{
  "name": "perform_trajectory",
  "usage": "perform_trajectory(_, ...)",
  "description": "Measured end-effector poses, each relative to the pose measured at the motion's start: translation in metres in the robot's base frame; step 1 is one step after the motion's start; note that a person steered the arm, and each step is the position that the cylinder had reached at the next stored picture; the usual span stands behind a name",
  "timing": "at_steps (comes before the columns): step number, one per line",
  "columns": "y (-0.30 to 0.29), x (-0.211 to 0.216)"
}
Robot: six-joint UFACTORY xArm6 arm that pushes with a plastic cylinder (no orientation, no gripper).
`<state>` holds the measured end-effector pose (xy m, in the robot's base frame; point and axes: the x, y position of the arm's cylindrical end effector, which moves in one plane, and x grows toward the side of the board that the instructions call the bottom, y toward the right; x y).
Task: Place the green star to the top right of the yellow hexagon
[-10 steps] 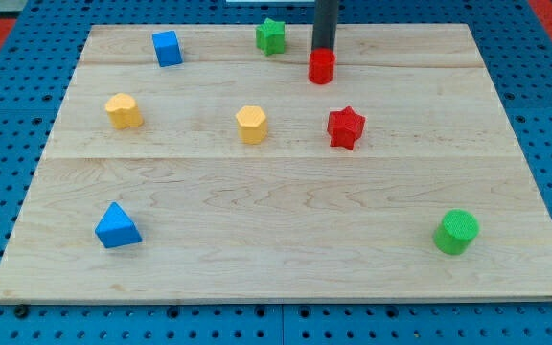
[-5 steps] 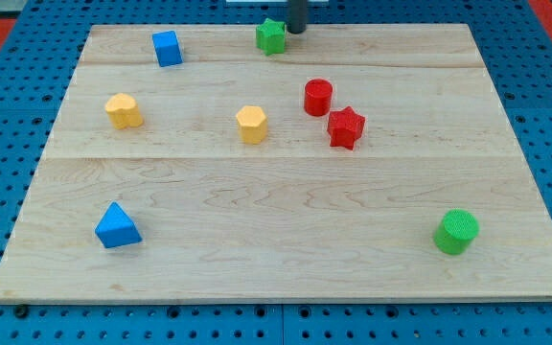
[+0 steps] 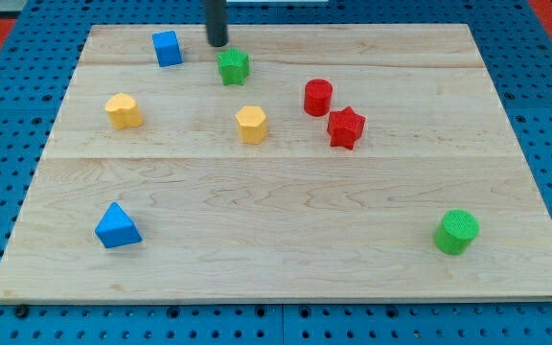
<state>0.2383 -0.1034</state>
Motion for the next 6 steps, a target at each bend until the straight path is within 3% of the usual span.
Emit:
perform_trajectory(1,0.007,0.031)
perform_trajectory(2,0.056,0.041)
perform_trajectory(4,0.069,0.011)
perform_trajectory(6,0.078,0.032)
